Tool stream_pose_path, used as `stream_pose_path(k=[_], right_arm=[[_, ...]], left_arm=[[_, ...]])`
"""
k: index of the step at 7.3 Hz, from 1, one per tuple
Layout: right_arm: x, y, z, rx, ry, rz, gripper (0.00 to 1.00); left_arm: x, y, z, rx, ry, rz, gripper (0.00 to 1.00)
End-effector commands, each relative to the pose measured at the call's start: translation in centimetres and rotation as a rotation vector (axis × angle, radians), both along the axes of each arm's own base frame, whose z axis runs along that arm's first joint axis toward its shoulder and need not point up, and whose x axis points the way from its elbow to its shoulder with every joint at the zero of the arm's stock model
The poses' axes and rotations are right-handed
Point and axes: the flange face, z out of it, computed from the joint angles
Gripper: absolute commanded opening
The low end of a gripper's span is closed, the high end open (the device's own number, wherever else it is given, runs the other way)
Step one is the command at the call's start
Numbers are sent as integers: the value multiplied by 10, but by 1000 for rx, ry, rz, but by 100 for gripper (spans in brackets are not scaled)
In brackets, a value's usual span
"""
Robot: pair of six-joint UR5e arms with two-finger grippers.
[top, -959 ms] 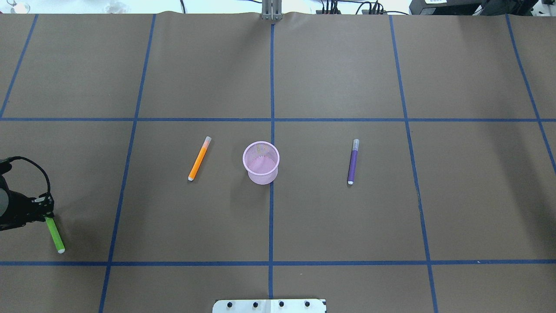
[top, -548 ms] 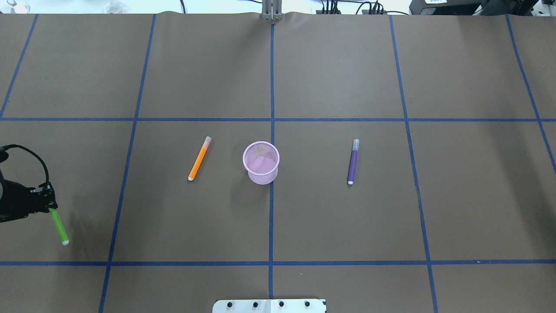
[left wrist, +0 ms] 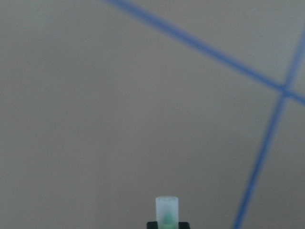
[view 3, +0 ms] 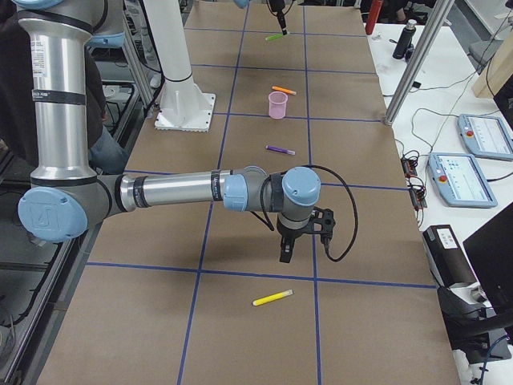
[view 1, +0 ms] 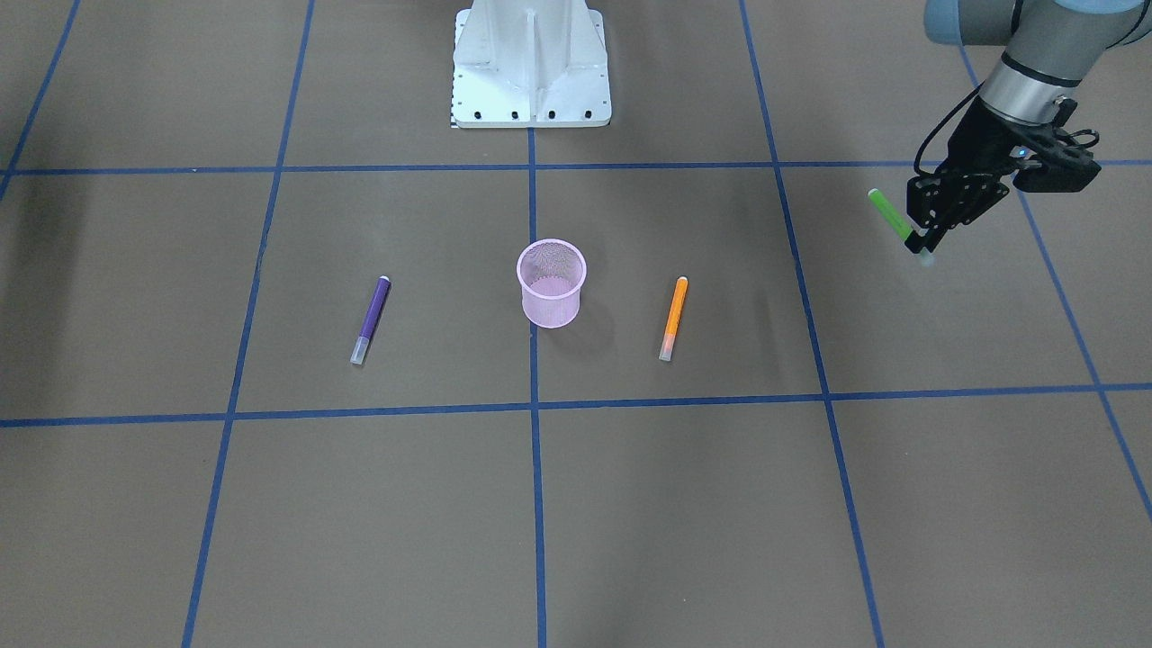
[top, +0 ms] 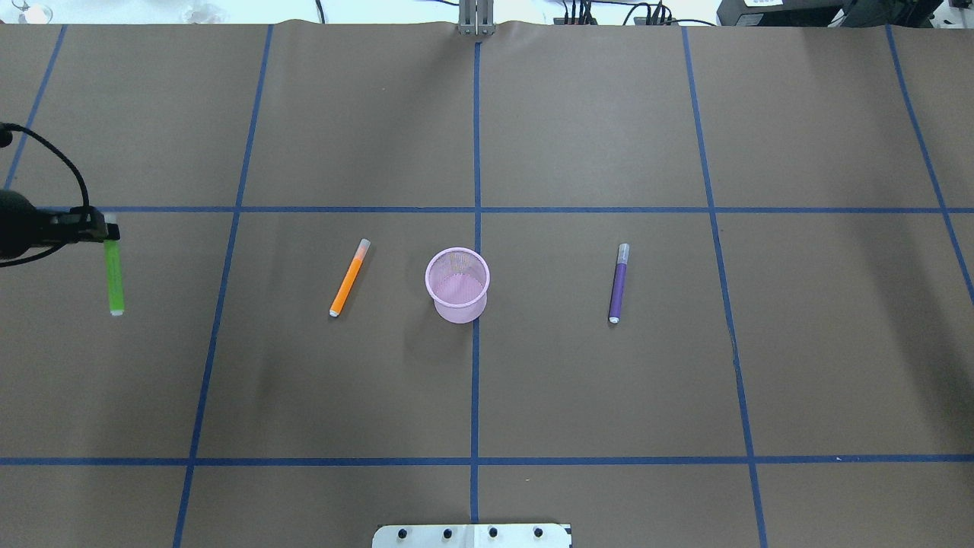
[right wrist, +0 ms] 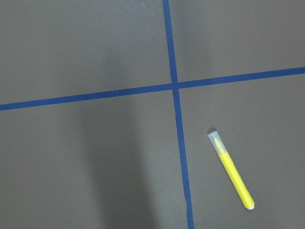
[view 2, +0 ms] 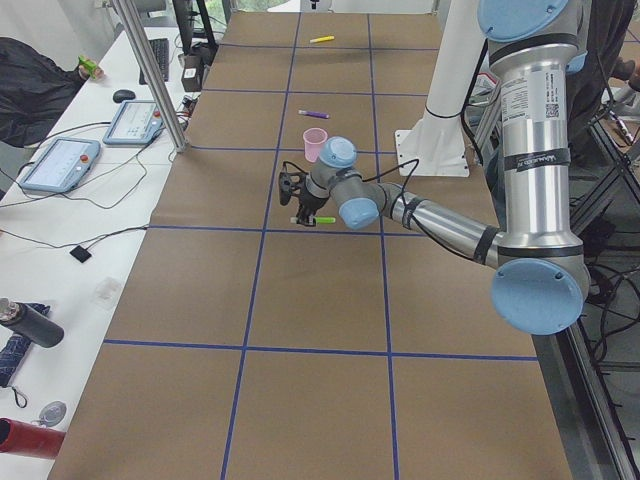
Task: Collect pens into pen holder
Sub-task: 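Lift the green marker with the left gripper and carry it toward the cup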
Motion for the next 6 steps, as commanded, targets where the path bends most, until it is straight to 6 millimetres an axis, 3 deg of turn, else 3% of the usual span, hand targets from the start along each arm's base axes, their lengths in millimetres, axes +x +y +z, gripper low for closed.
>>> stream_pose_path(k=[1, 3, 5, 6], right_arm=[[-16, -4, -4, 20, 0, -35, 99], [-18, -6, -7, 40, -6, -33, 99], [-25, -6, -10, 46, -12, -47, 99], [-27, -6, -11, 45, -21, -51, 99]], left_arm=[[6, -38, -75, 338, -45, 42, 0], [5, -57, -119, 460, -83, -110, 0], [21, -63, -129, 505, -38, -131, 0], [40, -68, -145, 495, 0, -154, 0]])
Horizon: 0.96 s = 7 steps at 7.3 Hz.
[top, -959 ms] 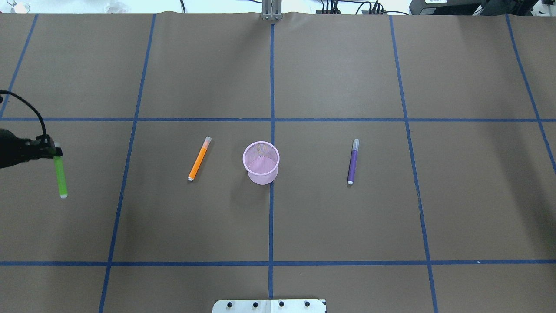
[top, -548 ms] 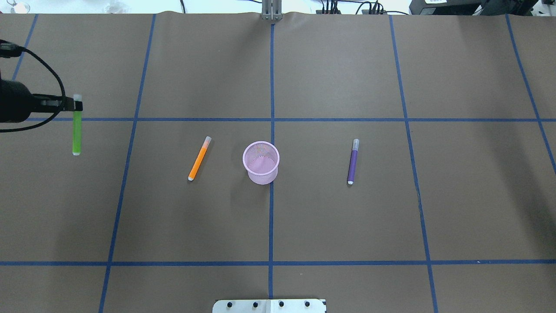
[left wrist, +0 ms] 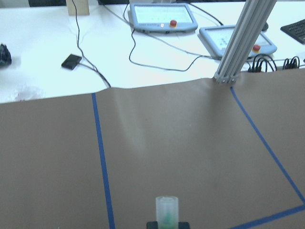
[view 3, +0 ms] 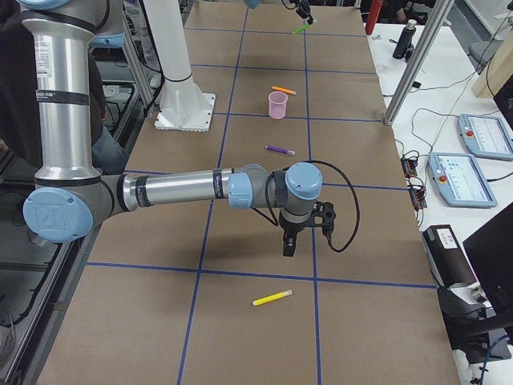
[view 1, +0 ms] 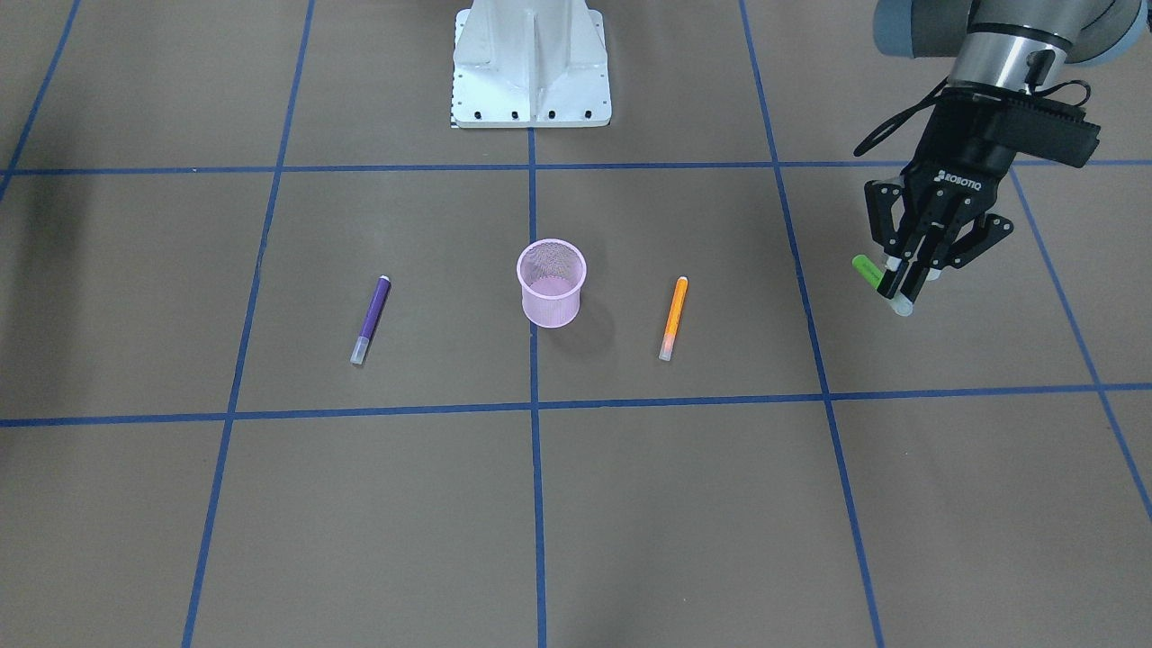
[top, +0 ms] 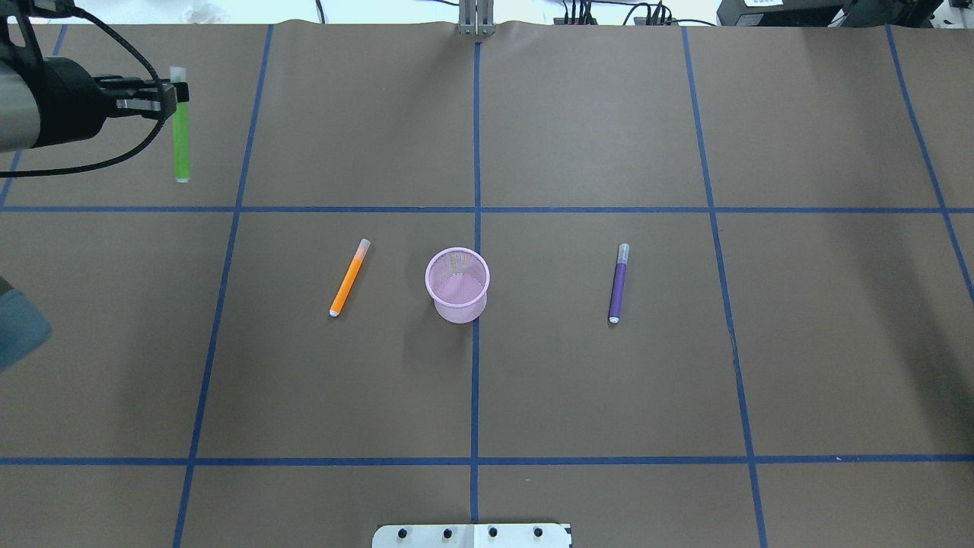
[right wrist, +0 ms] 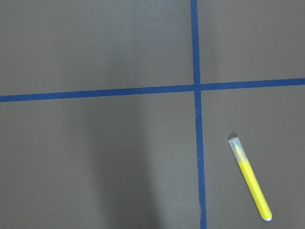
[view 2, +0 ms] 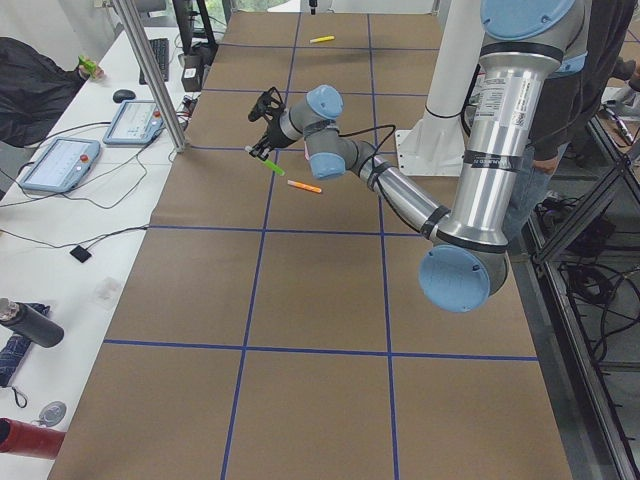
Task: Collect pens into pen holder
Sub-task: 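Lift the green marker with the left gripper and carry it toward the cup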
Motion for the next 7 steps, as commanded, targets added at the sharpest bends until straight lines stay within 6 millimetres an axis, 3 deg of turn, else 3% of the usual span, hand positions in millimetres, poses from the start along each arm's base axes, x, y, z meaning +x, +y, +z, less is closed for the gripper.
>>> stream_pose_path(k=[1, 3, 4, 5, 6, 7], right_arm=[[-5, 0, -3, 4, -11, -10, 99], [-12, -2, -3, 6, -8, -25, 99], [-13, -2, -3, 5, -8, -25, 99], [-20, -2, 1, 0, 0, -42, 99], [-29, -12, 12, 21, 30, -61, 99], [-33, -19, 40, 82, 55, -65, 99]], left_arm=[[40, -3, -16, 14, 44, -21, 0], [66, -5, -52, 1, 140, -30, 0], [88, 2, -69, 25, 158, -58, 0], [127, 5, -84, 26, 180, -91, 0], [155, 2, -100, 15, 207, -111, 0], [172, 7, -105, 15, 212, -104, 0]])
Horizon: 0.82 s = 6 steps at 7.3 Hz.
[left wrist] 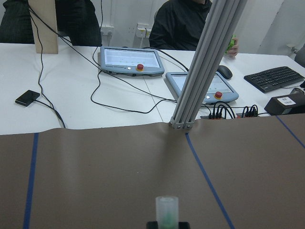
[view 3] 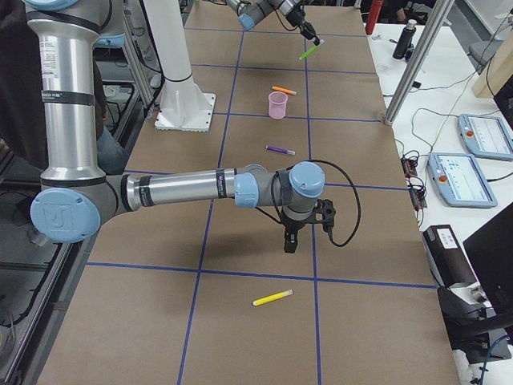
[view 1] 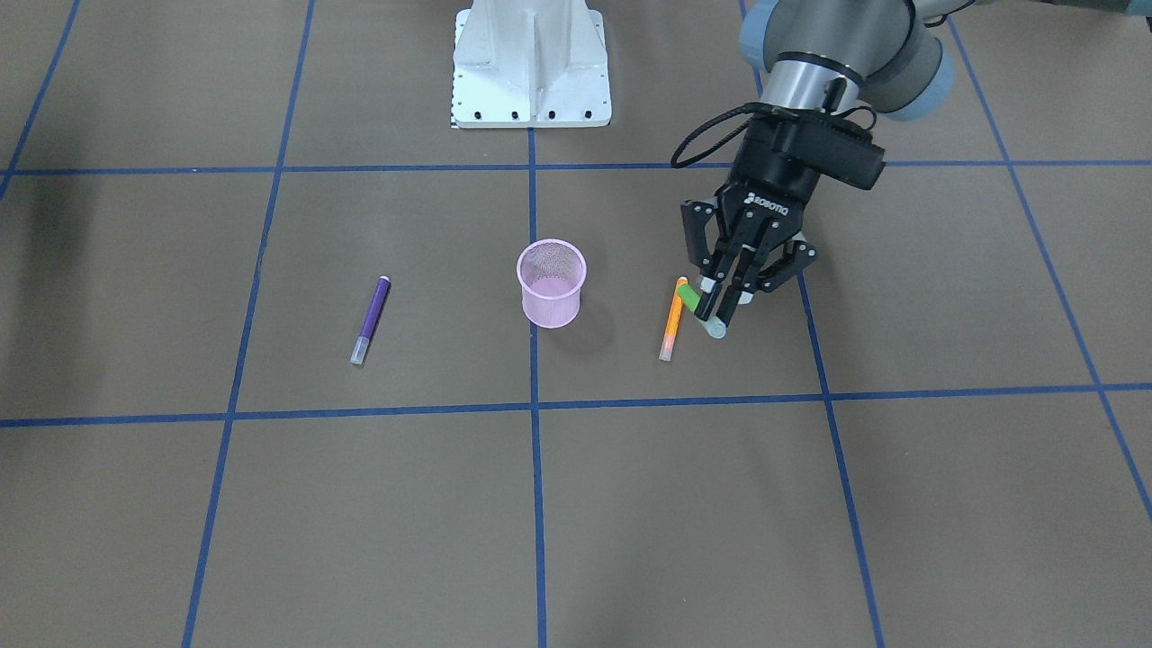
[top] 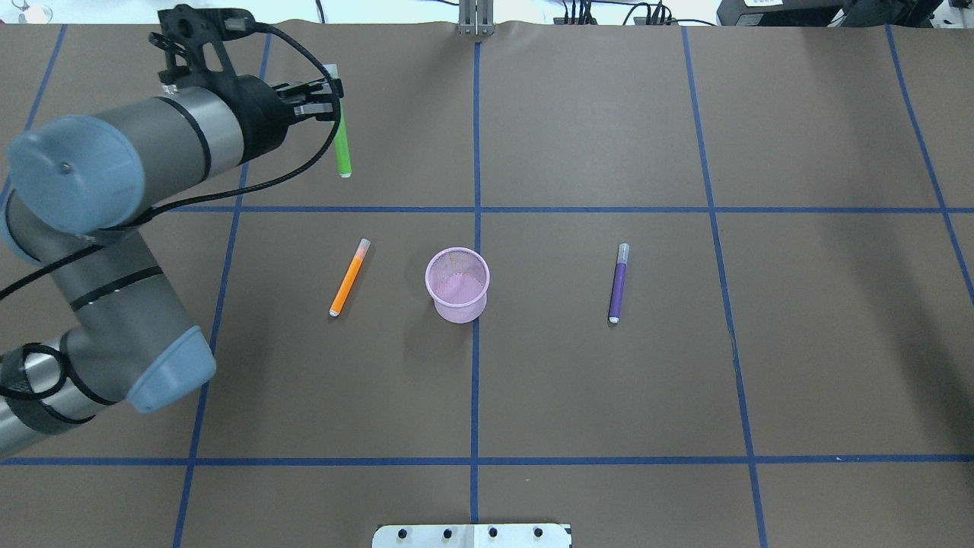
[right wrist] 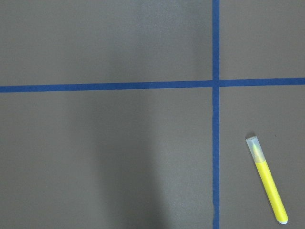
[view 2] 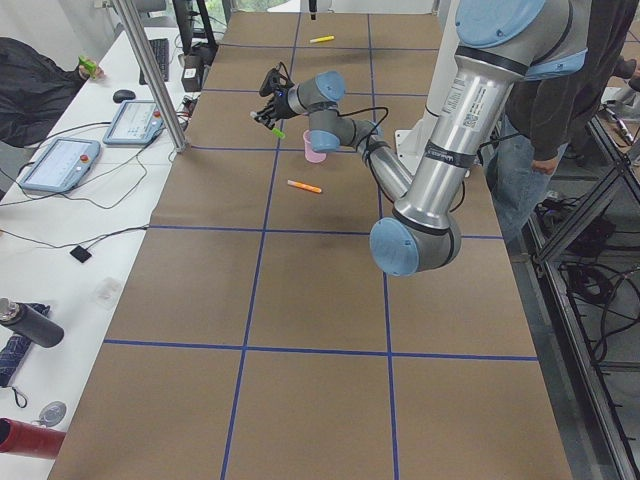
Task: Collect pens into pen holder
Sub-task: 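Lift the green marker with the left gripper and carry it toward the cup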
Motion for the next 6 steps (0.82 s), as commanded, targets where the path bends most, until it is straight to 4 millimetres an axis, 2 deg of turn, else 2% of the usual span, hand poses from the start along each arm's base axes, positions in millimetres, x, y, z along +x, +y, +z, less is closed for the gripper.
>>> stream_pose_path(k=[1, 3, 5, 6], right_arm=[[-14, -10, 43, 91, 26, -23, 99], [-19, -24, 66, 84, 59, -45, 99], [-16, -18, 91, 157, 71, -116, 99], [-16, -13, 112, 199, 68, -163, 99]], left_arm=[[30, 3, -11, -5, 14, -17, 0], [34, 0, -6, -22, 14, -24, 0], [40, -3, -10, -30, 24, -29, 0], [41, -3, -9, -30, 22, -32, 0]])
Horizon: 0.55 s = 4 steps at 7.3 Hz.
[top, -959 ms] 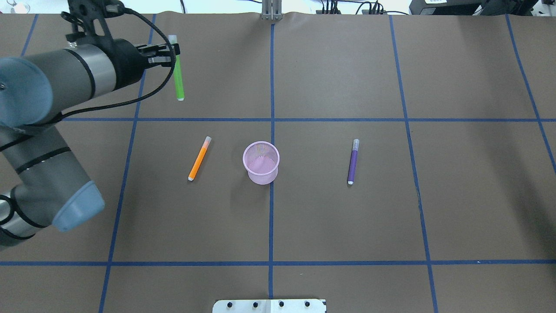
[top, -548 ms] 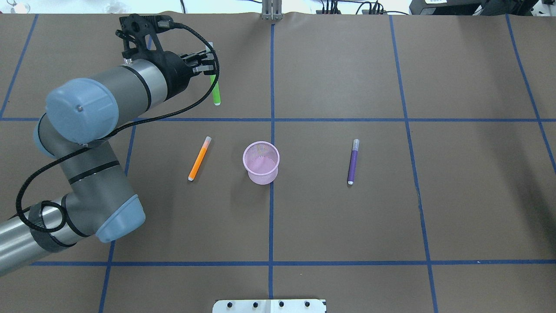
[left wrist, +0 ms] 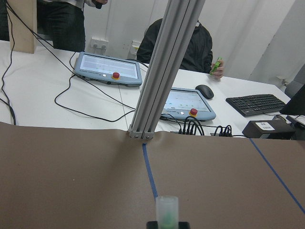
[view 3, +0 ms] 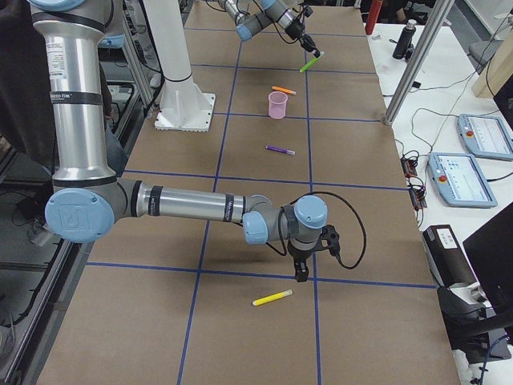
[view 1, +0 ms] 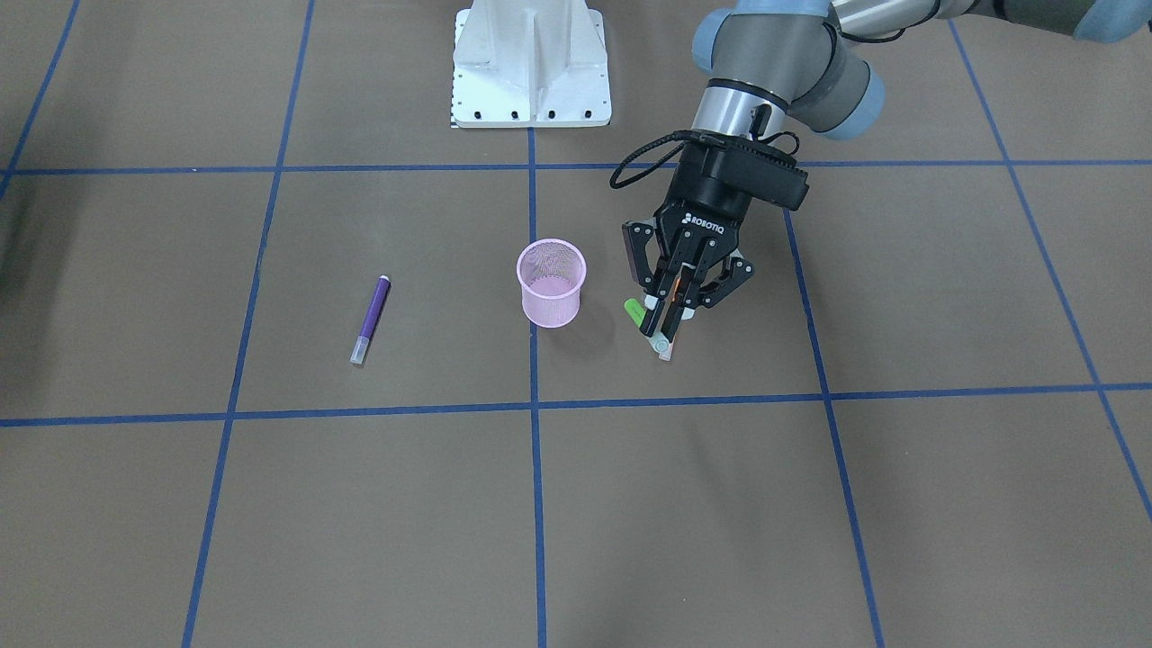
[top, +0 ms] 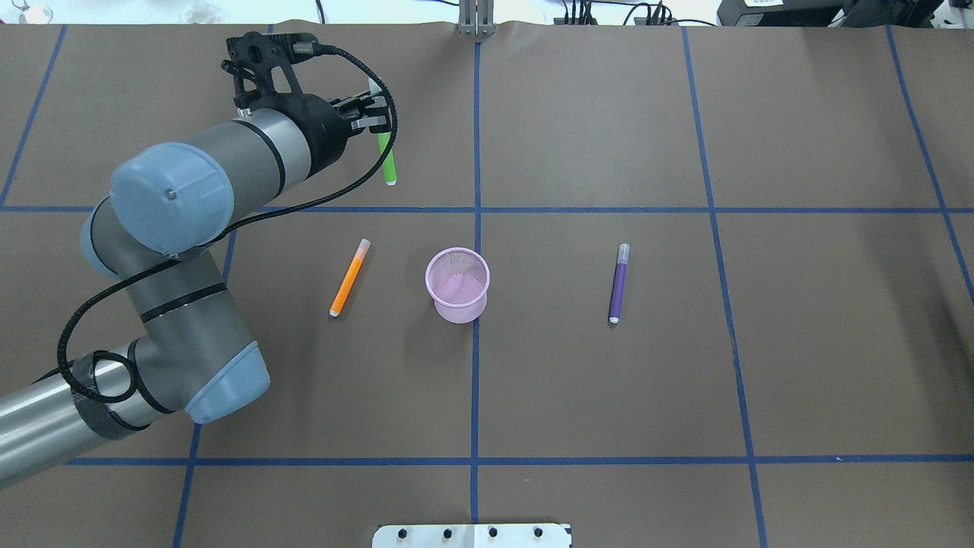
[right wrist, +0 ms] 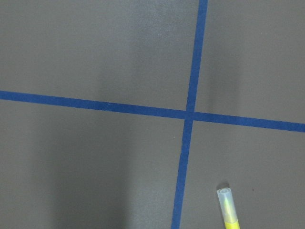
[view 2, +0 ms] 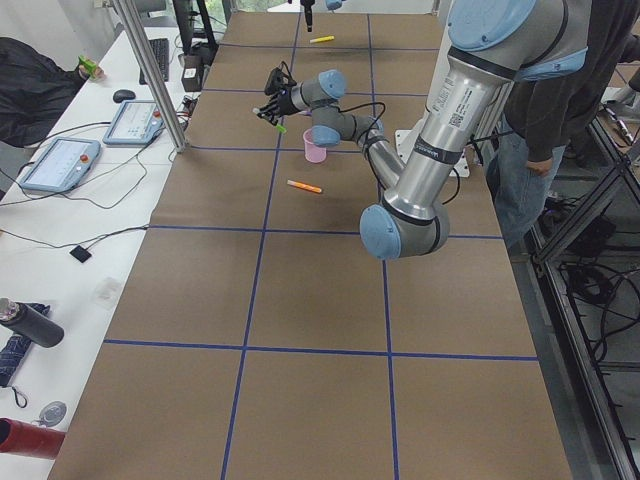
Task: Collect pens into pen holder
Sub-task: 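Lift the green marker with the left gripper and carry it toward the cup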
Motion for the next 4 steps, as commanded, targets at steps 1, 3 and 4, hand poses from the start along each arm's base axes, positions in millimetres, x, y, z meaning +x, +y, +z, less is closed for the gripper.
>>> stream_pose_path(k=[1, 3, 4], right_arm=[[1, 8, 38, 48, 3, -62, 99], [2, 12, 53, 48, 8, -71, 99], [3, 17, 68, 63, 8, -75, 99]], left_arm=[[8, 5, 0, -2, 1, 5, 0], [37, 26, -15, 15, 10, -3, 0], [38, 26, -15, 16, 10, -3, 0]])
